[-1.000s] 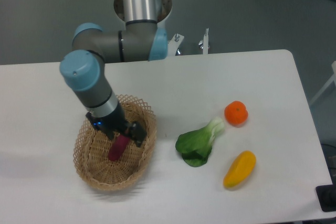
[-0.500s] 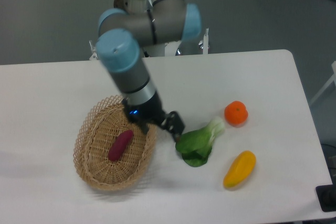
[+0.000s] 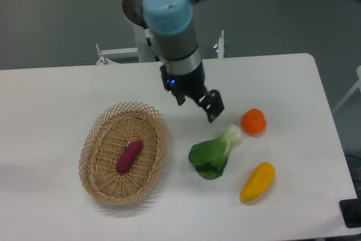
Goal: Place the sweet potato in the basket
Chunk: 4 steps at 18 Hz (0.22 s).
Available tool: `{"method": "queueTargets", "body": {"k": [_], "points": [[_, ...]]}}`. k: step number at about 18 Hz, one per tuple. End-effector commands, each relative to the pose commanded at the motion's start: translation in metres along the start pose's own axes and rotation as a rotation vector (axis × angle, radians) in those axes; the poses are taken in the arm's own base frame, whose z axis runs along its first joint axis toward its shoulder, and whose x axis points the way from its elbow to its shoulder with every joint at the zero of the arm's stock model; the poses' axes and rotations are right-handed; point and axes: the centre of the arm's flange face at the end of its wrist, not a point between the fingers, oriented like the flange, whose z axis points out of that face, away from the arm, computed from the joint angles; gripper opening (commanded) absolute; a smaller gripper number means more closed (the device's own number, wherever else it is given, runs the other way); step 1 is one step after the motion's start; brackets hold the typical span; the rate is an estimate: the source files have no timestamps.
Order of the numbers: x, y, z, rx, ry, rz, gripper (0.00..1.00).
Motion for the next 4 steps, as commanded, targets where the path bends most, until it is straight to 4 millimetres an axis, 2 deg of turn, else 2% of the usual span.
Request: {"method": "queueTargets", "body": {"k": [4], "points": [[0.0008,-0.0020,0.0002,0.021,0.006,-0.019,1.00]]}}
